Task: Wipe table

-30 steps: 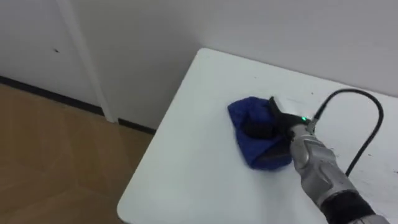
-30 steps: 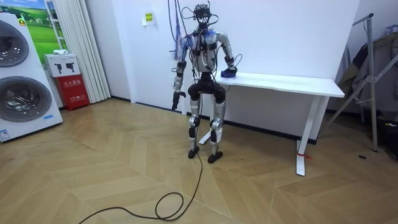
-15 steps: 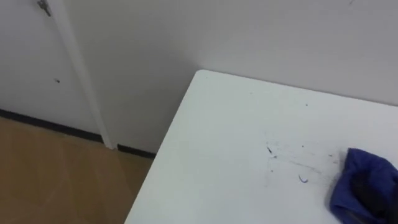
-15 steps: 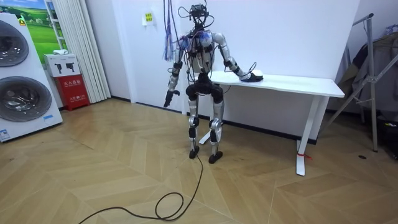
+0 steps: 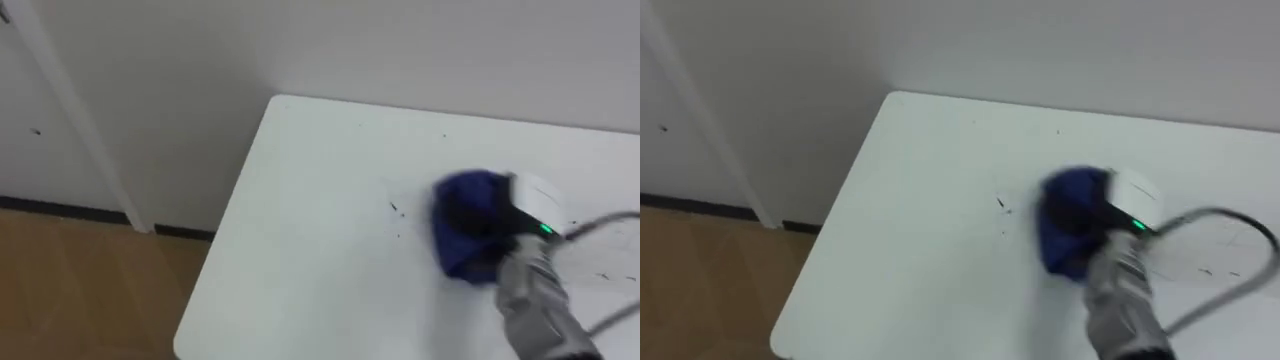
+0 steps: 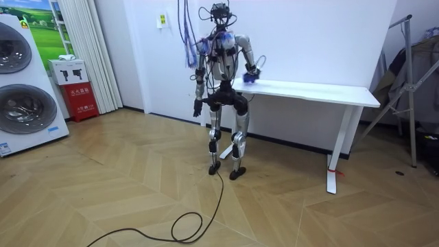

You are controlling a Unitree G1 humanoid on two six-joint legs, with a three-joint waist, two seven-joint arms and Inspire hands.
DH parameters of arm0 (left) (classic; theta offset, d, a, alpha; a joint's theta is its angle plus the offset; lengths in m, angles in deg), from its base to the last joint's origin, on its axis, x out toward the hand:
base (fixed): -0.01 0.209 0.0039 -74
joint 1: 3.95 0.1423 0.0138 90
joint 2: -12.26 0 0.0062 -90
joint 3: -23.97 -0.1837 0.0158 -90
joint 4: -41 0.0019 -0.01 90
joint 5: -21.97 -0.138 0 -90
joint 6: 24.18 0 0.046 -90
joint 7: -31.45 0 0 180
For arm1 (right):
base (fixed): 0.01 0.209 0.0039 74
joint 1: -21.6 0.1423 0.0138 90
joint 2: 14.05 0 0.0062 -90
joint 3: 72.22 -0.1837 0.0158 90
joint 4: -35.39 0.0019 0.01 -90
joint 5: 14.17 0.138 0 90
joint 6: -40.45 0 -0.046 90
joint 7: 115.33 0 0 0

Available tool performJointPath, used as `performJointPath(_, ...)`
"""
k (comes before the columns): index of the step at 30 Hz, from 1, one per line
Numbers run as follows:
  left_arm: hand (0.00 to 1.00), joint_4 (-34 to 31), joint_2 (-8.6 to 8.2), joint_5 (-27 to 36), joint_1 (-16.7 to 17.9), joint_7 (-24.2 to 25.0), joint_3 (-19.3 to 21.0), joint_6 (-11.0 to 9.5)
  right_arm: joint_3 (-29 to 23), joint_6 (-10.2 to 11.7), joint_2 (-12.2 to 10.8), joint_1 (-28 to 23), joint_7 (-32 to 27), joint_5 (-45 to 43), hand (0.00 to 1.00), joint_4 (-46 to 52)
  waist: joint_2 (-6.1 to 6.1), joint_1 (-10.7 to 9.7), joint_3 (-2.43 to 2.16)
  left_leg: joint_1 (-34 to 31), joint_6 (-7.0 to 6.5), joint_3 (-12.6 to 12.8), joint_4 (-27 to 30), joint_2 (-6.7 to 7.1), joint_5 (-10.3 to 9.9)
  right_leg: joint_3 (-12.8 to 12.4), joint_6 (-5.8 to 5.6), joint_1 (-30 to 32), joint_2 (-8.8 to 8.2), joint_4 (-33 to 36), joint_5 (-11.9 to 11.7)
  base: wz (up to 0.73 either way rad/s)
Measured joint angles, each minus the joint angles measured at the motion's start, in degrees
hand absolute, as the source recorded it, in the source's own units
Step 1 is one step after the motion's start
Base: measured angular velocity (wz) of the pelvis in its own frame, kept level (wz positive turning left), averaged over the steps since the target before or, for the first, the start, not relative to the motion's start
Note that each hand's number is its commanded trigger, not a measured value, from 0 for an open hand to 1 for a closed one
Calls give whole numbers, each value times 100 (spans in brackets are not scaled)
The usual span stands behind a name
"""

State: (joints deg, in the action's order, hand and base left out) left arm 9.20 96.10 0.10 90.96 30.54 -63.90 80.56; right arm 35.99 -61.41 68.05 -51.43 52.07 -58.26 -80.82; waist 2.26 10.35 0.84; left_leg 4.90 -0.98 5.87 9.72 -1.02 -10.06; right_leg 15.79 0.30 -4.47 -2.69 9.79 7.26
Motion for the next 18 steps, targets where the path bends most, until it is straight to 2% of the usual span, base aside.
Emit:
performJointPath(1,0,-91,-47,6,72,0,-85,1,39,33,-44,52,80,-1,100,-11,-6,44,-3,-27,-12,-136,11,21,24,172,-12,-66,-20,-62,8,65)
performJointPath(3,0,-197,-47,1,330,-23,-142,33,67,100,-45,-81,80,-65,100,-188,-13,101,-9,-16,-29,-271,1,53,45,325,-44,-159,-42,-126,28,57)
performJointPath(5,0,-199,-44,15,547,-122,-134,76,18,199,-37,-431,-66,-68,100,-700,-26,73,-19,-11,-30,-333,4,69,45,418,-51,-229,-64,-119,32,51)
performJointPath(6,0,-199,-45,33,699,-140,-122,76,-201,519,-18,-814,-462,43,100,-638,-60,-2,-32,6,-30,-334,4,85,46,458,-98,-293,-107,-128,61,42)
performJointPath(7,0,-193,-41,44,835,-141,-119,77,-215,760,70,-981,-752,52,100,-699,-90,-99,-47,74,-31,-324,-6,113,45,466,-155,-374,-152,-134,97,33)
performJointPath(8,0,-192,-39,40,884,-141,-106,73,-253,868,110,-1080,-882,48,100,-739,-111,-128,-69,97,-31,-325,-8,132,45,467,-162,-409,-169,-149,101,19)
performJointPath(10,0,-195,-39,-43,949,-142,113,-15,-626,1177,290,-1531,-1388,55,100,-770,-126,-234,-98,205,-31,-313,-51,232,45,466,-265,-561,-258,-214,165,15)
performJointPath(11,0,-195,-36,-102,961,-150,179,-36,-757,1235,331,-1658,-1544,64,100,-803,-129,-244,-115,214,-31,-303,-54,249,45,467,-275,-572,-277,-211,172,8)
performJointPath(13,0,-195,-33,-361,970,-249,439,-76,-1288,1485,451,-2018,-2245,272,100,-1180,-137,-377,-141,282,-34,-203,-55,293,43,422,-297,-667,-327,-200,185,6)
performJointPath(15,0,-234,-6,-381,1009,-265,582,-99,-1673,1517,547,-2380,-2620,434,100,-1249,-141,-455,-187,283,-103,-126,-54,294,1,359,-308,-678,-329,-191,188,10)
performJointPath(16,0,-342,-6,-381,1012,-274,729,-102,-1932,1577,589,-2553,-2843,579,100,-1369,-143,-536,-198,290,-216,-97,-54,283,-60,341,-342,-695,-321,-182,209,10)
performJointPath(18,0,-389,-20,-416,1071,-295,938,-103,-2362,1616,628,-2670,-2990,636,100,-1626,-148,-581,-216,303,-285,-68,-50,279,-93,325,-368,-730,-322,-182,212,-11)
